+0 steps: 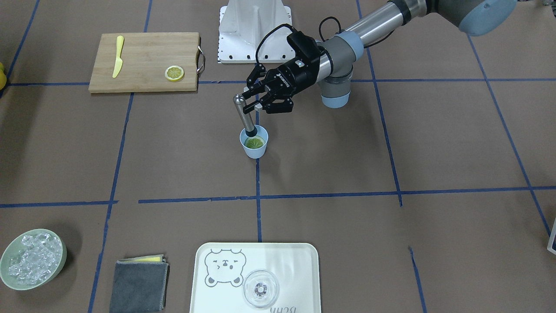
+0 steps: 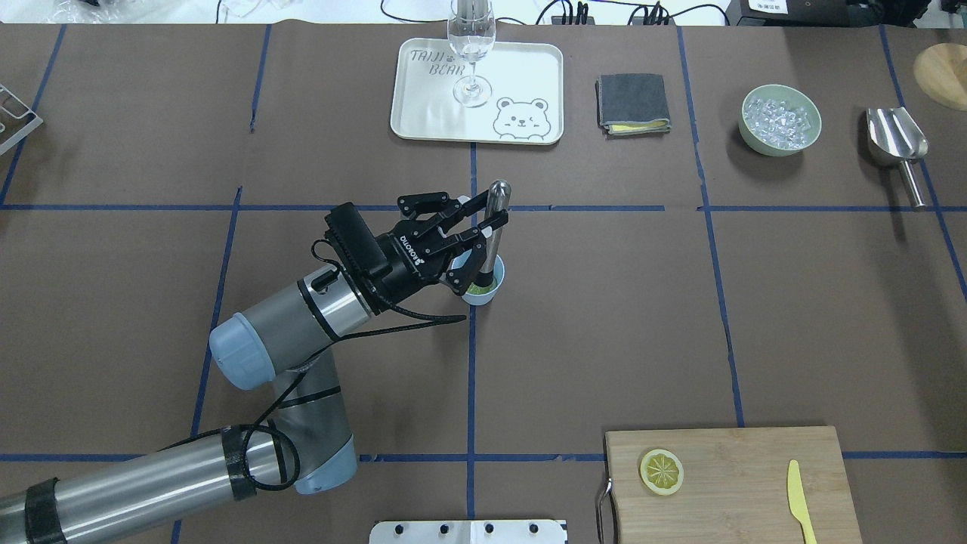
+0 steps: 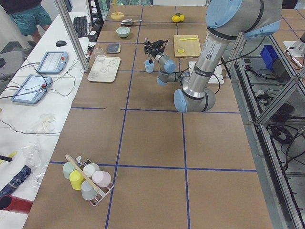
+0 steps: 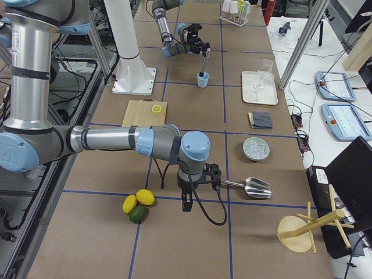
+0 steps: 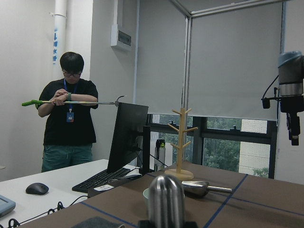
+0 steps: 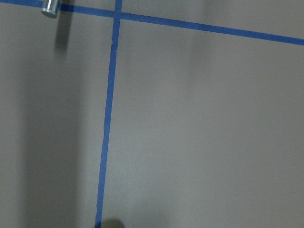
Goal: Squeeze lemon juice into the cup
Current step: 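Press the muddler down into the cup onto the lemon slice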
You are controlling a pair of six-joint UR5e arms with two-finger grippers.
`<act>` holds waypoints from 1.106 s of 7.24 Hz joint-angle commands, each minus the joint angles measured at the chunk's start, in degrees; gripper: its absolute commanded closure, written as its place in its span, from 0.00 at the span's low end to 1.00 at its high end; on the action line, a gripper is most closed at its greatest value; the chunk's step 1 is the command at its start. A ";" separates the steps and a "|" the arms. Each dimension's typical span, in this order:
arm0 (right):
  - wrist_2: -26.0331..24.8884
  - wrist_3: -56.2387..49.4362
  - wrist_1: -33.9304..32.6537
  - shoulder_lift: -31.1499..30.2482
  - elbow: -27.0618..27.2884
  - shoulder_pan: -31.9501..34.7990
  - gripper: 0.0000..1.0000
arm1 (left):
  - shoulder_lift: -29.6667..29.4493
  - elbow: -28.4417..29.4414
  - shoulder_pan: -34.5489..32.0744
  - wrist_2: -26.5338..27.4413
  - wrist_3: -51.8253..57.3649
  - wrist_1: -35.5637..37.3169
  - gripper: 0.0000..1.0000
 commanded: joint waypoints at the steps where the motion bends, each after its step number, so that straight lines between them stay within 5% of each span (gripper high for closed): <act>1: 0.00 0.00 0.00 -0.28 0.08 0.06 0.00 | 1.48 -2.65 -0.63 -0.01 -4.80 5.40 1.00; 5: 0.00 -0.09 0.18 -0.54 0.17 0.06 0.00 | 2.88 -23.45 -1.78 -0.01 -12.58 48.41 1.00; 6: 0.08 -0.01 0.35 -0.63 0.17 0.06 0.00 | 3.41 -24.97 -2.56 -0.53 -12.67 54.78 1.00; 8: 0.61 -0.01 0.61 -0.46 0.08 -0.03 0.00 | 6.73 -27.60 -11.75 -19.58 -12.67 69.97 1.00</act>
